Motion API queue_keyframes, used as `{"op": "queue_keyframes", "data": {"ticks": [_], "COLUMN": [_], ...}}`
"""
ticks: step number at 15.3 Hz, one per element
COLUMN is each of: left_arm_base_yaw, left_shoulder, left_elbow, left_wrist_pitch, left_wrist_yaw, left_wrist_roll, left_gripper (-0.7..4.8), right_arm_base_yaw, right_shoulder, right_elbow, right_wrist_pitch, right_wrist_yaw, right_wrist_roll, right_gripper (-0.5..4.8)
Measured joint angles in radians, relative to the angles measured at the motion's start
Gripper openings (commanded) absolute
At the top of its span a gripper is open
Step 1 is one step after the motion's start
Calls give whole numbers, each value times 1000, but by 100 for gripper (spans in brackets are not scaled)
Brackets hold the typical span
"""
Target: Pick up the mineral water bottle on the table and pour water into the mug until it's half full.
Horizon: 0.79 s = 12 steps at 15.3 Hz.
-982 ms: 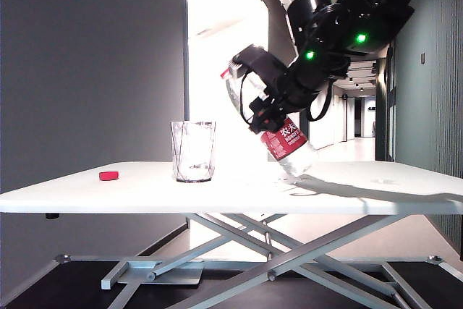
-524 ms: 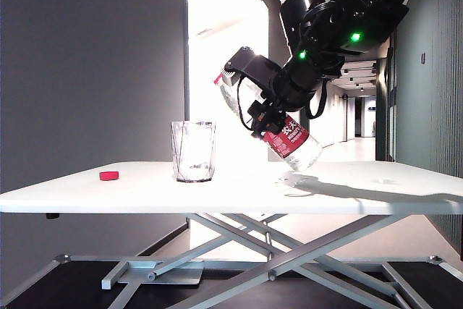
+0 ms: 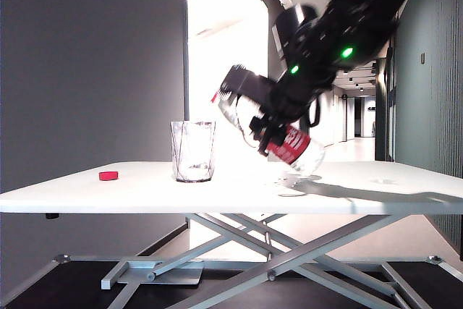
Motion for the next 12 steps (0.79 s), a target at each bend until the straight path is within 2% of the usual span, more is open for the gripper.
{"op": "queue_keyframes", "data": {"ticks": [3, 10, 12], "left_arm_base_yaw": [0, 0, 0], "left_shoulder": [0, 0, 0], "left_elbow": [0, 0, 0], "left_wrist_pitch": [-10, -14, -20], "left_wrist_yaw": [0, 0, 0], "left_wrist_roll": [0, 0, 0], "left_gripper": [-5, -5, -5], "right_arm_base_yaw": [0, 6, 6], "right_shoulder": [7, 7, 7], "right_elbow": [27, 27, 27], "right_wrist_pitch": [-13, -10, -6], "right_wrist_yaw": [13, 63, 80], "right_wrist_roll": [-35, -285, -316], "right_gripper": [156, 144, 144]}}
